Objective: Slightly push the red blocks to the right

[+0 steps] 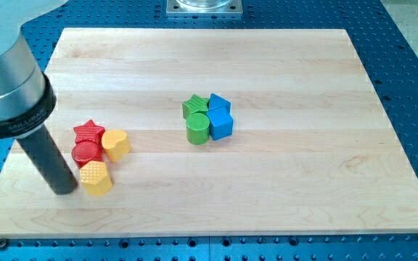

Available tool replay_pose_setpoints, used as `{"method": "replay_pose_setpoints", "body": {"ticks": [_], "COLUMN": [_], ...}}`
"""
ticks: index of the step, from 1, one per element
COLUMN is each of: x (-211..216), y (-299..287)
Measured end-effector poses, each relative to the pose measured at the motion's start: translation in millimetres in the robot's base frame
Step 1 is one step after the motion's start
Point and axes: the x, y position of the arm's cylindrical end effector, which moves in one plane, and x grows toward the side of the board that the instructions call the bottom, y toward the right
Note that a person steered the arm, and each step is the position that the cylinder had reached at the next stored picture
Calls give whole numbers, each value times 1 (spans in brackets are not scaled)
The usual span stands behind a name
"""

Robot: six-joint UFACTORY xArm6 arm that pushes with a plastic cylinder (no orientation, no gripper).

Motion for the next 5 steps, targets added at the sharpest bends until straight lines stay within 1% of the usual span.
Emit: {"method": "replay_pose_setpoints", "body": {"ticks": [1,3,5], "x": [12,12,12], "y": [21,45,49]}}
